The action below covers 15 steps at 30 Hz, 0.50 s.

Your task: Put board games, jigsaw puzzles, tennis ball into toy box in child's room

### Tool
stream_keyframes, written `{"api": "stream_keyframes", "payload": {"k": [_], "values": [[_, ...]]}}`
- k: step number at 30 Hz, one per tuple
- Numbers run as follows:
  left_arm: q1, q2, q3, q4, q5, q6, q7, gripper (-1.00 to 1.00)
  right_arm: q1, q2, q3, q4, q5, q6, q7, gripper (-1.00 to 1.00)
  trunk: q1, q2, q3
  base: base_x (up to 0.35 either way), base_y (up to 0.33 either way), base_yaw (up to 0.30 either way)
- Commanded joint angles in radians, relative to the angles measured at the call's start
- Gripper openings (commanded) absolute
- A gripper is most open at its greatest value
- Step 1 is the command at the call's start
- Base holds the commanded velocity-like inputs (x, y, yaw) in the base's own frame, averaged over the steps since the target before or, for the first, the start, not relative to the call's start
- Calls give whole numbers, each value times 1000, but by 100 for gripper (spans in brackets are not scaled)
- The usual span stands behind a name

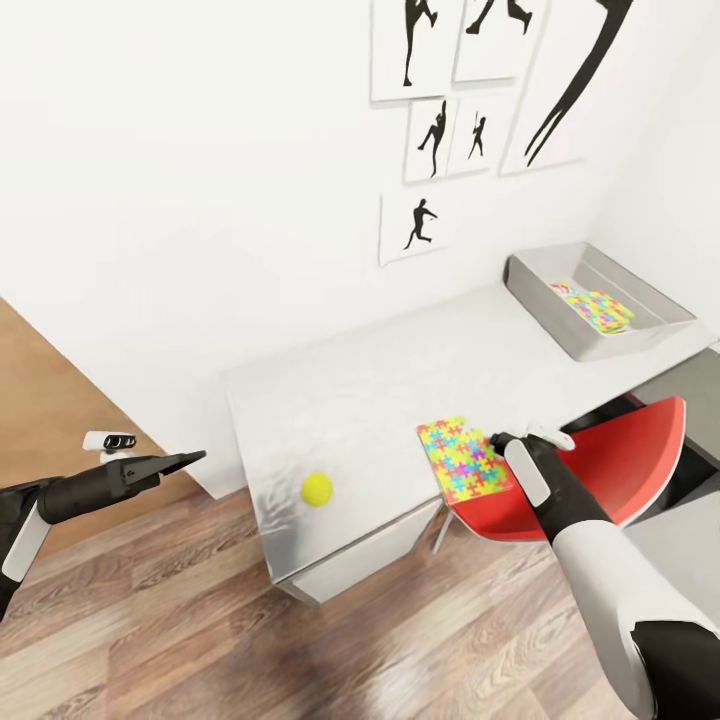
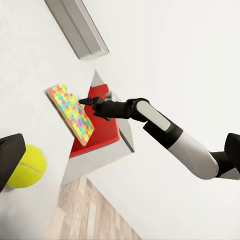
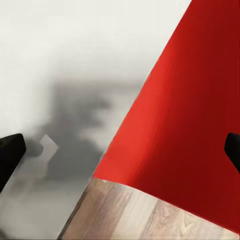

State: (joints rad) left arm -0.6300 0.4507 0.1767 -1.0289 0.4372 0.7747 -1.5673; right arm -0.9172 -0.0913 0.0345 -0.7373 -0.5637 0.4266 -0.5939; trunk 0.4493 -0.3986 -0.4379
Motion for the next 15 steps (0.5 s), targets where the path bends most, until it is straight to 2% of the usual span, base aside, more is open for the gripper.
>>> {"api": "stream_keyframes", "payload": {"k": [1,6,10,15], "values": [[-1,0,0,1,0,11,-3,100,0,-1,2,6,-18,6,-9,100,1,-1,-1,-8,13,-71],[-1,1,2,2,0,11,-3,100,4,-2,1,-43,-18,7,-11,100,1,-1,6,-3,5,-95],[-1,0,27,3,0,11,-3,100,16,-4,1,-105,-18,9,-12,100,1,-1,12,0,1,-115],[-1,0,35,3,0,11,-3,100,25,-5,-1,-142,-18,30,-12,100,1,-1,20,0,0,-125]]}}
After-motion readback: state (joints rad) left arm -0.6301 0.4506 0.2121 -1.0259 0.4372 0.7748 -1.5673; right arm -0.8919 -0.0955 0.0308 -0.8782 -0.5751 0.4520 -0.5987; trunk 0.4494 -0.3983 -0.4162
